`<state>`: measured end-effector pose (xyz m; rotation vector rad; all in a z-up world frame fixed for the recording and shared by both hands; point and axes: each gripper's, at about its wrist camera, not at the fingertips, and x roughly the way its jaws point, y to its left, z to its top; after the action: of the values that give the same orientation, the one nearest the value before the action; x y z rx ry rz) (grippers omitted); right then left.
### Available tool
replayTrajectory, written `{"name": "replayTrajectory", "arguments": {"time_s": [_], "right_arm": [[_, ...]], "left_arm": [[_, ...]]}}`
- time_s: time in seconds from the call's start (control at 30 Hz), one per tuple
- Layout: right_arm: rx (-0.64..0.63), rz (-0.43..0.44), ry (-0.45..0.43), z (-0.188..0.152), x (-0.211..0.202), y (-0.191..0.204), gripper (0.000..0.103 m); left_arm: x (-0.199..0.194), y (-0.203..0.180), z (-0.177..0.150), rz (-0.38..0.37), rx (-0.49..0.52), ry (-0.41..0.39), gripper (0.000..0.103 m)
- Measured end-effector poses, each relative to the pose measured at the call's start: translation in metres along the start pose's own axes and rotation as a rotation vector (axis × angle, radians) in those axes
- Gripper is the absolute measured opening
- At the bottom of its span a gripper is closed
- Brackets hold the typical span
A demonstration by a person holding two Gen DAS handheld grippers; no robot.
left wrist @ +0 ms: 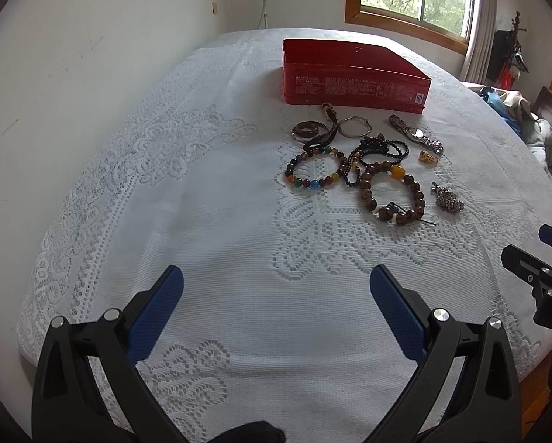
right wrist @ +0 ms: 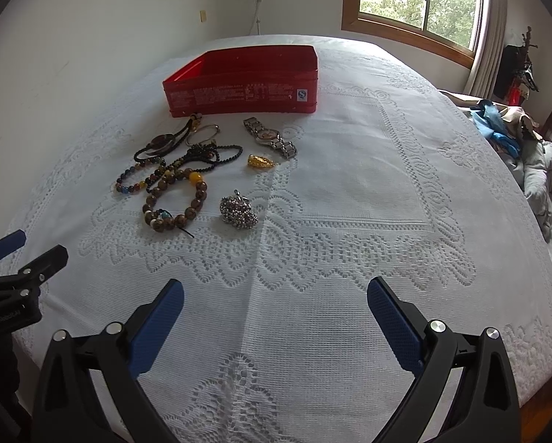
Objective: Organize jewelry
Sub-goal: 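Grasp the black cord pendant with the left tool while the right tool grasps the silver wristwatch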
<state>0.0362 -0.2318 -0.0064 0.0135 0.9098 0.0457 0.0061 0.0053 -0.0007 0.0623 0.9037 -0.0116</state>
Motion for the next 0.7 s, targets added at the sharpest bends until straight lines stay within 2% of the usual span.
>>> {"name": "replayTrajectory", "arguments": {"time_s": [0.07, 0.2, 0.3, 0.47, 0.6, 0.7], "right_arm": [[-0.010, 0.000, -0.001, 0.003, 0.000, 0.000, 0.099], [-0.023, 0.017, -0.003, 0.013, 0.001, -0.004, 0.099], [-0.027, 0.038, 0.000, 0.026, 0.005, -0.009, 0.099], [0.010, 0.138, 0.036, 0.053, 0.018, -0.025, 0.099], [0.015, 0.175, 0.050, 0.077, 0.031, -0.033, 0.099], [0.013, 0.200, 0.056, 0.096, 0.042, -0.035, 0.098]], "left_arm": [[0.002, 0.002, 0.002, -0.009, -0.001, 0.005, 0.100], [0.011, 0.011, 0.011, -0.079, -0.021, 0.037, 0.100], [0.019, 0.017, 0.023, -0.092, -0.033, 0.056, 0.100], [0.034, 0.028, 0.051, -0.126, -0.065, 0.090, 0.099], [0.051, 0.026, 0.080, -0.110, -0.063, 0.092, 0.099], [0.064, 0.022, 0.102, -0.134, -0.062, 0.108, 0.092]]}}
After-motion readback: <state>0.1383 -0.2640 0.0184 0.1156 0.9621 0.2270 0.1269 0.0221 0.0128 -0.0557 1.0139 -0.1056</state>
